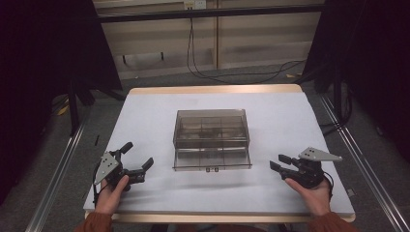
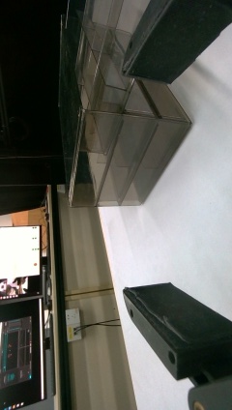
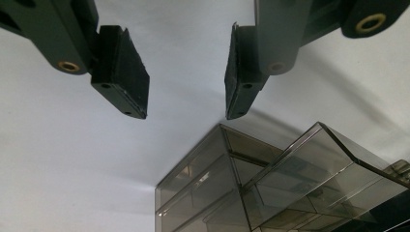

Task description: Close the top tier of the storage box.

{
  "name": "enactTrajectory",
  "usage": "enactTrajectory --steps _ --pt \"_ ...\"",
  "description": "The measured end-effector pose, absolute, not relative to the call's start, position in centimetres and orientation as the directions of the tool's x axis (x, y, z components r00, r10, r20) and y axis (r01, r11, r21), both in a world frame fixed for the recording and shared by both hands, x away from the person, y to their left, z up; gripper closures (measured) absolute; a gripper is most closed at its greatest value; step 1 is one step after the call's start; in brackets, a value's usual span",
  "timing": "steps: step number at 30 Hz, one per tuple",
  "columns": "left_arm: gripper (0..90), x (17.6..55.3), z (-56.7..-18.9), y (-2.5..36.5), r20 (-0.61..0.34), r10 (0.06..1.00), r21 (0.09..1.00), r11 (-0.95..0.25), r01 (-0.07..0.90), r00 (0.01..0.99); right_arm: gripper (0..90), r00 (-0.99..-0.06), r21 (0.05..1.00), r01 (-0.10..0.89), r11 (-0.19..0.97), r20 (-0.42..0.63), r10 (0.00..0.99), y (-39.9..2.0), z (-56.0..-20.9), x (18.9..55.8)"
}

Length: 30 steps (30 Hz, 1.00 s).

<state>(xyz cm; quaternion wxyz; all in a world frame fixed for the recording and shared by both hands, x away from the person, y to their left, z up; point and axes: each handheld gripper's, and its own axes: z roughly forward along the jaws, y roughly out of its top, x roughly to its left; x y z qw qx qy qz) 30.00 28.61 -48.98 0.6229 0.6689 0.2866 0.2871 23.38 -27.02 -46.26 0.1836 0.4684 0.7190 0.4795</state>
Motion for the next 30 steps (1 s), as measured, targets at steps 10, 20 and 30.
enactTrajectory --steps 10,20,30 --pt "0.8 29.9 -49.0 28.6 0.024 0.742 0.998 -0.053 0.024 0.670 55.7 -0.518 0.838 0.535 0.111 0.221 0.826 -26.9 -46.3 23.3" --pt "0.8 29.9 -49.0 28.6 0.023 0.743 0.998 -0.053 0.024 0.669 66.3 -0.590 0.828 0.539 0.151 0.244 0.769 -26.0 -46.3 23.0" --pt "0.8 29.9 -49.0 28.6 0.023 0.743 0.998 -0.053 0.024 0.669 83.7 -0.664 0.824 0.529 0.200 0.256 0.702 -24.6 -46.2 22.8"
